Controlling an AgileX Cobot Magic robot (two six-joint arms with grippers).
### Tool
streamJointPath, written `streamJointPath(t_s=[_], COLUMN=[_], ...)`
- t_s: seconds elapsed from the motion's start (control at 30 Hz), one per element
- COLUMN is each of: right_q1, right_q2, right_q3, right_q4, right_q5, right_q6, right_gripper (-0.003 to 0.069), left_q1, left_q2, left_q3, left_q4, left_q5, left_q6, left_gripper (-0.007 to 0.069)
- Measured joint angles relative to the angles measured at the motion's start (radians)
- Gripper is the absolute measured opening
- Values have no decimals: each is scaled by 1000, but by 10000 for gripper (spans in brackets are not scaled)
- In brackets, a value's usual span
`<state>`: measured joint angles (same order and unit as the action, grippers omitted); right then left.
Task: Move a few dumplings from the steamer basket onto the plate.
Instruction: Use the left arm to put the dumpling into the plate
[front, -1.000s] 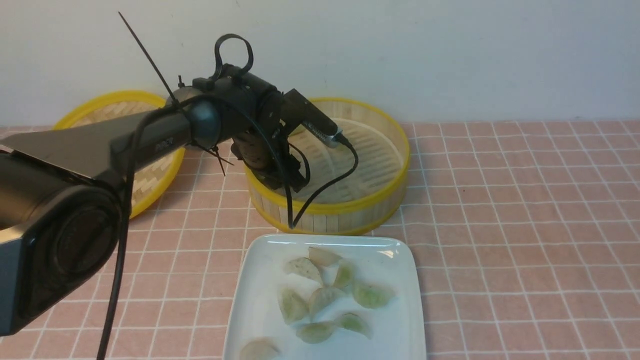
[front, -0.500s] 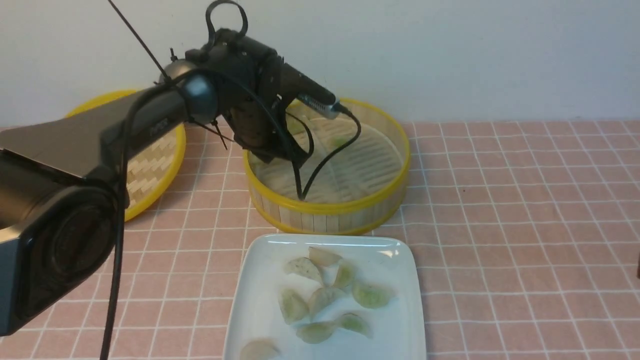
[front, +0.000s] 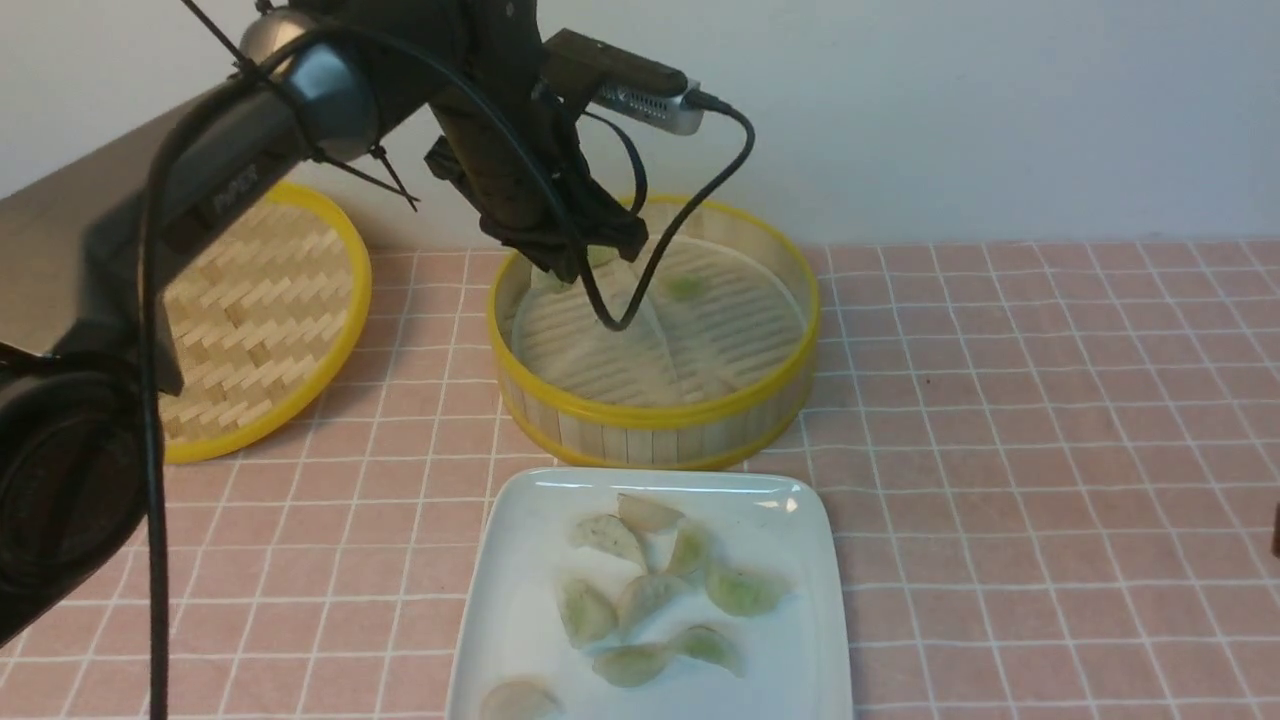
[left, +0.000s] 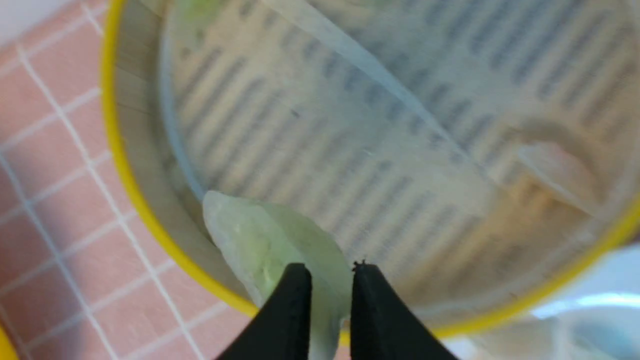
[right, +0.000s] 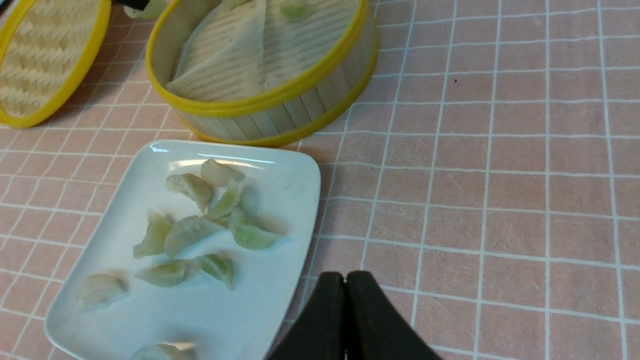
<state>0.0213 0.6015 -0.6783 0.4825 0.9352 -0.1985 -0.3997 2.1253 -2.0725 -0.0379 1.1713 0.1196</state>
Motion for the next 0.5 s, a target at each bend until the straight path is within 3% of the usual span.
streamJointPath(t_s=[0.23,0.5], right_q1=[0,0], right_q2=[0,0], right_q3=[0,0], right_q4=[10,11], right_q5=[-9,-15], right_q6=[0,0], right_gripper=[-13,-13], left_q1=[-10,-55], left_q2=[-117,-357], left_q3=[51,467], left_q4=[-48,-154], left_q5=[61,61], left_q6=[1,1], left_gripper=[77,77])
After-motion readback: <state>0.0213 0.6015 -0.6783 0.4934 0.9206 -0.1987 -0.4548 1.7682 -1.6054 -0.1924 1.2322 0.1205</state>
